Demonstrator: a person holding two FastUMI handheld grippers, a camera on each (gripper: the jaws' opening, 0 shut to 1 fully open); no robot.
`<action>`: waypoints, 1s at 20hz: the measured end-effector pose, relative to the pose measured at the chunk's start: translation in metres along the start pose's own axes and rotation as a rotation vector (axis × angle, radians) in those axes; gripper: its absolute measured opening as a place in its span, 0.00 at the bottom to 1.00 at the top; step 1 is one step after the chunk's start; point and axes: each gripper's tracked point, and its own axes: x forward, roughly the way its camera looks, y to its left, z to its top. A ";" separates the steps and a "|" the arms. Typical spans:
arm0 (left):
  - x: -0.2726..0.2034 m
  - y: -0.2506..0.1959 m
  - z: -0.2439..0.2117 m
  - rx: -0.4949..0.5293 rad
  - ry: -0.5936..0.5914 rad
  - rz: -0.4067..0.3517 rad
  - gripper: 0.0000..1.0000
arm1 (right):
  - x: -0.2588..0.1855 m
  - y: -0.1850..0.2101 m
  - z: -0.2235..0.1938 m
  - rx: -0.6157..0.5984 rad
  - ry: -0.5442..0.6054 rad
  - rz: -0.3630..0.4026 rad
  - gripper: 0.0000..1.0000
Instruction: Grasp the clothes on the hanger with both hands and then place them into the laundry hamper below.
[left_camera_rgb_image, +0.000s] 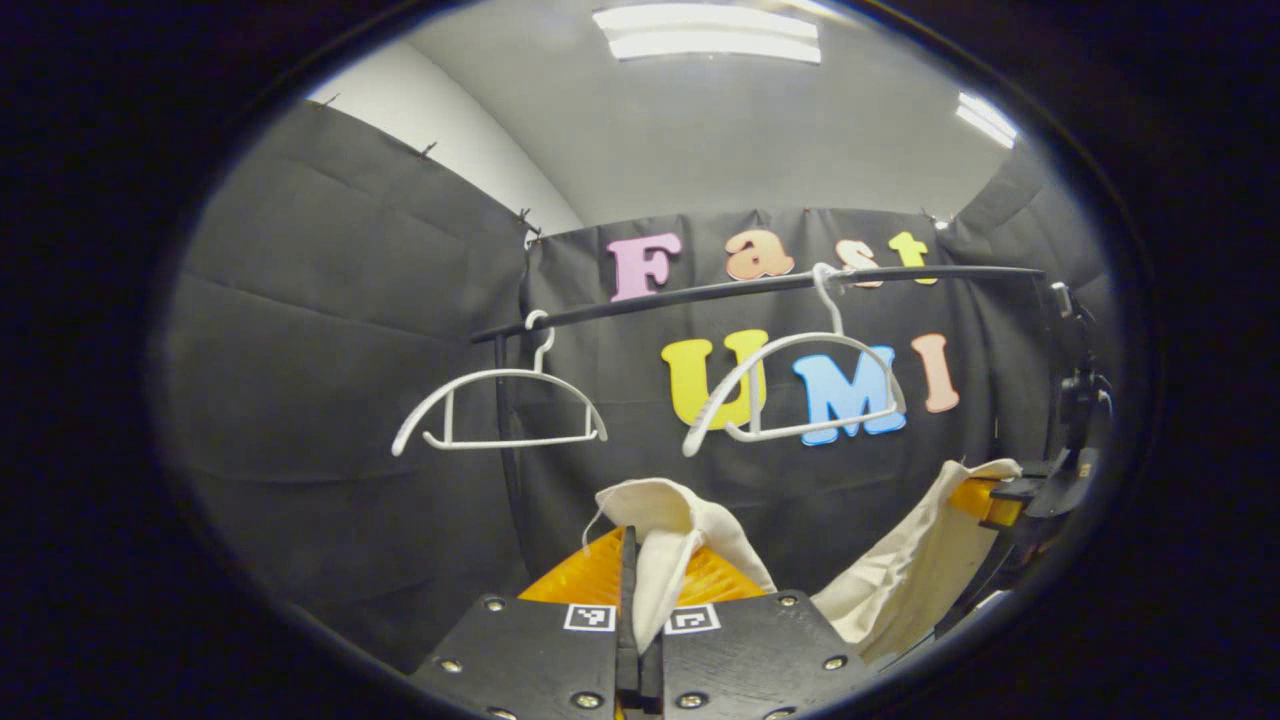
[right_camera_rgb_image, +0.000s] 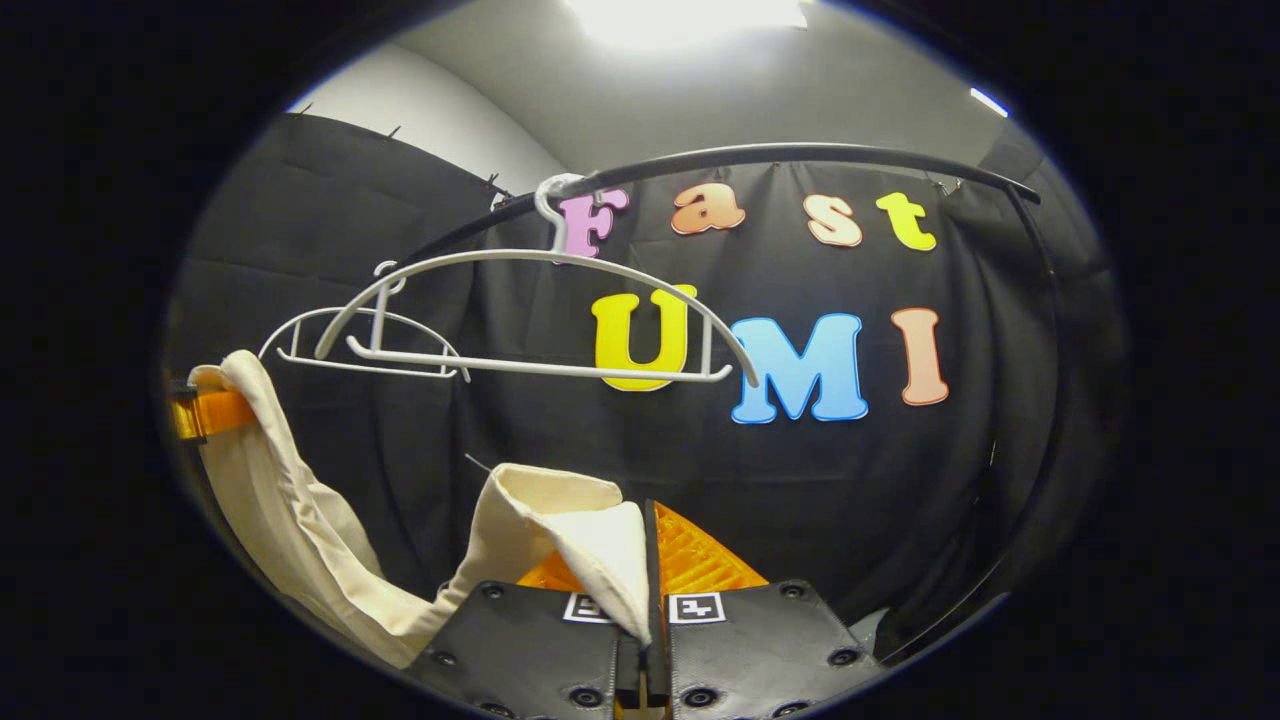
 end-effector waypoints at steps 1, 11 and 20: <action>-0.005 -0.007 -0.002 -0.010 0.005 -0.017 0.02 | -0.008 0.010 0.000 0.004 0.004 0.019 0.07; -0.057 -0.046 -0.037 -0.085 0.069 -0.146 0.02 | -0.081 0.100 -0.018 0.066 0.053 0.185 0.07; -0.084 -0.036 -0.169 -0.078 0.270 -0.124 0.03 | -0.104 0.118 -0.140 0.079 0.264 0.172 0.07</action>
